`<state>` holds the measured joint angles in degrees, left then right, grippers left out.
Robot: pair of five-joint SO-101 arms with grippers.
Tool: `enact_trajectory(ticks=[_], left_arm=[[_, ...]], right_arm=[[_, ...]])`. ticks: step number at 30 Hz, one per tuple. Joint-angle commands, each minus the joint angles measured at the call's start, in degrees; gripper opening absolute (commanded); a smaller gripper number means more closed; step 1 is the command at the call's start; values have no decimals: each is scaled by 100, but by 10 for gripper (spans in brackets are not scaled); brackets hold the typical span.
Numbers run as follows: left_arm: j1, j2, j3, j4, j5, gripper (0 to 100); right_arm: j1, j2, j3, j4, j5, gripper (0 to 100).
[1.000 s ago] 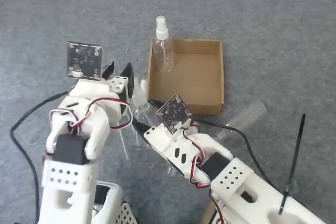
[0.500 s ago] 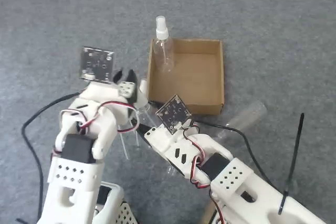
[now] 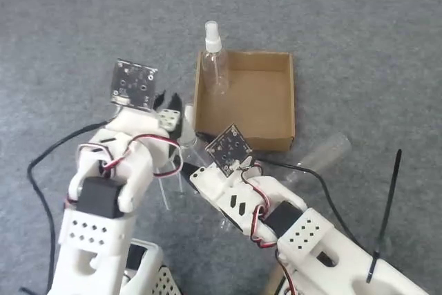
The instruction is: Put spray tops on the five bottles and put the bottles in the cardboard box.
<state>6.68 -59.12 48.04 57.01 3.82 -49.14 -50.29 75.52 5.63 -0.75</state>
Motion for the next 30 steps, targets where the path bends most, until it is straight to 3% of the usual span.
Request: enact_trajectory(ticks=[1, 11, 19, 26, 30], left_arm=[[-149, 53, -435, 202, -26, 58], [440, 9, 312, -97, -360, 58], [-422, 0, -673, 589, 97, 59], [-1046, -9, -444, 677, 132, 59], [-1380, -615, -101, 651, 167, 59]], right_arm=[[48, -189, -88, -163, -62, 6], [48, -180, -88, -163, -62, 6], [48, -189, -88, -154, -53, 6], [84, -224, -88, -110, -53, 6], [462, -233, -123, -154, -62, 6]])
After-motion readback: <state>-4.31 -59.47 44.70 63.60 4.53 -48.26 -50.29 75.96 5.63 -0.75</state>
